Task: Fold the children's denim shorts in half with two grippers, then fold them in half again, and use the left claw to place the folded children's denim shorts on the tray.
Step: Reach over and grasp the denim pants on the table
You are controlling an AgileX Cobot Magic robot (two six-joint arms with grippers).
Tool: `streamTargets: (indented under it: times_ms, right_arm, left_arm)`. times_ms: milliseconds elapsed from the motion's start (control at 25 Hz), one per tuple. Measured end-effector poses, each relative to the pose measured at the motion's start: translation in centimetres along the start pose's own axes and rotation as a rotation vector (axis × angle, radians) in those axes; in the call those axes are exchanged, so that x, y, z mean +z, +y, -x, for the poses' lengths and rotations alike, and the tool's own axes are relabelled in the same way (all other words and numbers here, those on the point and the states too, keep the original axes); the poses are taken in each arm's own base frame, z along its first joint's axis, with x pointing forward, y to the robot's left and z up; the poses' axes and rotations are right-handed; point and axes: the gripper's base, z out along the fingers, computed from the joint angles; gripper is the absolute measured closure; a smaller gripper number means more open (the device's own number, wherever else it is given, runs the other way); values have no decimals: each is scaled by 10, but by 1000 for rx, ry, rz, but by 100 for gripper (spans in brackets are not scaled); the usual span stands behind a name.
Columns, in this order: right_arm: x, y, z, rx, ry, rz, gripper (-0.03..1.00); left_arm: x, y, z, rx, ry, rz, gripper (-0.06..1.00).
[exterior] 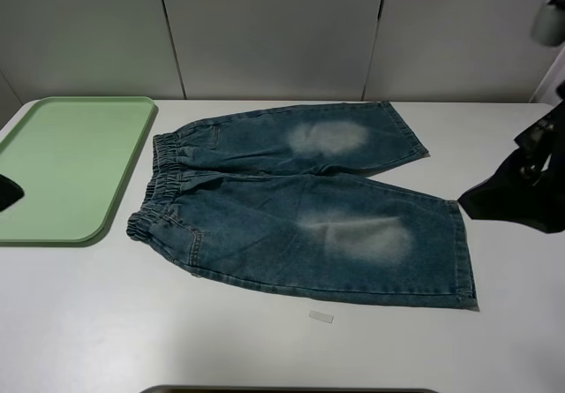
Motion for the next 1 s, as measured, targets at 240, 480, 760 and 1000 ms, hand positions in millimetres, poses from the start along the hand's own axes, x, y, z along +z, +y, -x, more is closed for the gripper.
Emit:
streamTargets:
  times_ms: [240, 480, 760, 1000]
  right_arm:
    - [31, 15, 11, -170, 120, 23, 27]
    - [63, 27, 19, -266, 204, 62, 27]
    - [99, 32, 25, -406, 269, 100, 27]
    - [120, 34, 25, -440, 309, 119, 27]
  left_arm:
    - [34, -18, 10, 180, 95, -86, -3]
    - [79, -28, 2, 279, 211, -152, -2]
    - [125, -33, 4, 368, 243, -187, -2]
    - [155, -34, 12, 380, 224, -185, -2]
